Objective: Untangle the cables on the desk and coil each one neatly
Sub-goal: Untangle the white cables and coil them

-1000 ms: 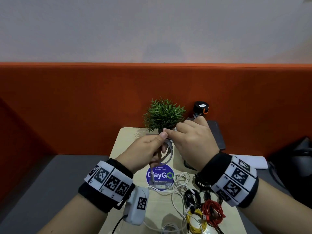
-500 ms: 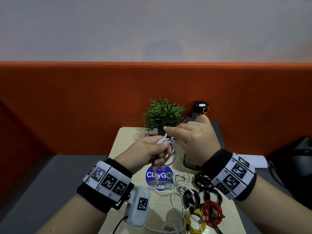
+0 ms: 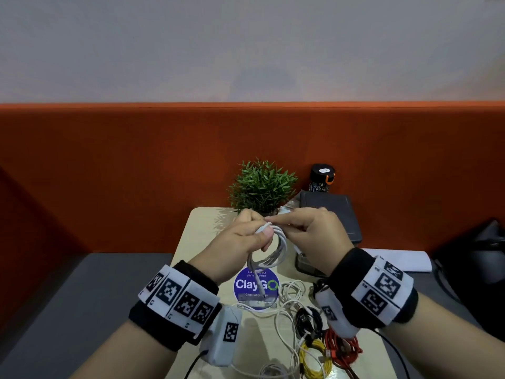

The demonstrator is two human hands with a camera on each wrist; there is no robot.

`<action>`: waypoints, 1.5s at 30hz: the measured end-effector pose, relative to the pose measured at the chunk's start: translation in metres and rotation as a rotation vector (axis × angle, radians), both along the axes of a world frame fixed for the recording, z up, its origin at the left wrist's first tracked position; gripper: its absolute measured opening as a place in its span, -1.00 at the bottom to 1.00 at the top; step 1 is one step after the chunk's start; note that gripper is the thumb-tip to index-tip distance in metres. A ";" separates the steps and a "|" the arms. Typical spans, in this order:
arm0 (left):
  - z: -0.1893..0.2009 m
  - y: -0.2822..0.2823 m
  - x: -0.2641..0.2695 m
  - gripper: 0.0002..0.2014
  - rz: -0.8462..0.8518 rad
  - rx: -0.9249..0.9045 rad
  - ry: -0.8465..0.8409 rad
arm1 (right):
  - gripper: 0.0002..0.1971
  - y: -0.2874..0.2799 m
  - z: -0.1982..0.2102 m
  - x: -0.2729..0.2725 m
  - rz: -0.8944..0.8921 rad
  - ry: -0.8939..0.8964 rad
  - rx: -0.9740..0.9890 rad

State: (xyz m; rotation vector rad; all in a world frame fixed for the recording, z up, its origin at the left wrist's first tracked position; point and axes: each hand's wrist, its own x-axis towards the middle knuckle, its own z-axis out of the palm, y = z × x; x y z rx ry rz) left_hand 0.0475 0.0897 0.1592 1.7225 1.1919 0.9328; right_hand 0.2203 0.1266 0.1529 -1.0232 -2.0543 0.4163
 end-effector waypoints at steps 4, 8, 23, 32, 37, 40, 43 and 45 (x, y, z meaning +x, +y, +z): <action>-0.003 0.000 -0.002 -0.68 -0.029 0.010 0.015 | -0.96 -0.004 0.002 -0.001 -0.113 -0.035 0.221; 0.001 0.000 -0.001 -0.68 -0.049 0.025 -0.027 | -0.93 -0.007 -0.002 -0.004 -0.082 -0.030 0.027; 0.009 0.004 -0.007 -0.57 0.137 0.235 0.489 | -0.89 -0.023 -0.005 -0.013 0.136 0.492 -0.775; 0.001 0.006 -0.007 -0.43 0.160 0.392 0.666 | -0.70 -0.021 -0.006 -0.009 0.248 0.550 -0.982; 0.003 0.007 -0.008 -0.67 0.158 0.357 0.660 | -0.66 -0.022 -0.003 -0.010 0.316 0.599 -1.029; 0.003 0.005 -0.011 -0.71 0.151 0.307 0.612 | -0.55 -0.023 0.000 -0.009 0.206 0.531 -0.791; 0.004 0.003 -0.012 -0.66 0.176 0.250 0.551 | -0.66 -0.023 0.000 -0.004 0.151 0.524 -0.506; 0.006 0.002 -0.012 -0.67 0.179 0.240 0.524 | -0.74 -0.024 -0.002 -0.002 0.236 0.518 -0.437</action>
